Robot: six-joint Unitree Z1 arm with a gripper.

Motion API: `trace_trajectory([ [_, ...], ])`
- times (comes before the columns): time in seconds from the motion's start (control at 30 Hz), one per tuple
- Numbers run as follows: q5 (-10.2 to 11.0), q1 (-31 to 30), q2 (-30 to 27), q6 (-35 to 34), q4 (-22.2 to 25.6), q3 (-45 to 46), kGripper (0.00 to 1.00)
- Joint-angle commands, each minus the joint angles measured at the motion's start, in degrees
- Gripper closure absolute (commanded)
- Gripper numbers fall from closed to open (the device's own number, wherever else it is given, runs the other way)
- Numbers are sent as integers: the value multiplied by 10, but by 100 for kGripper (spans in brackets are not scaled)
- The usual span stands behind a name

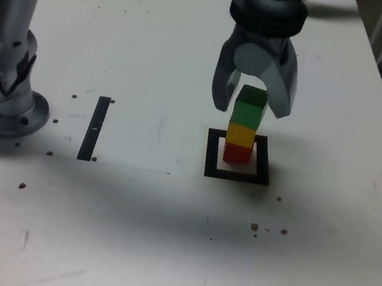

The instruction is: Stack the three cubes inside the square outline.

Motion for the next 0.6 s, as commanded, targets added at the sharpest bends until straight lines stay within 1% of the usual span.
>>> trace_trajectory([
  [0.0,4,-1,-11,-3,-2,3,3],
  [0.3,28,-1,-56,-21,-4,26,1],
  [0.57,45,-1,-121,-45,-17,90,1],
])
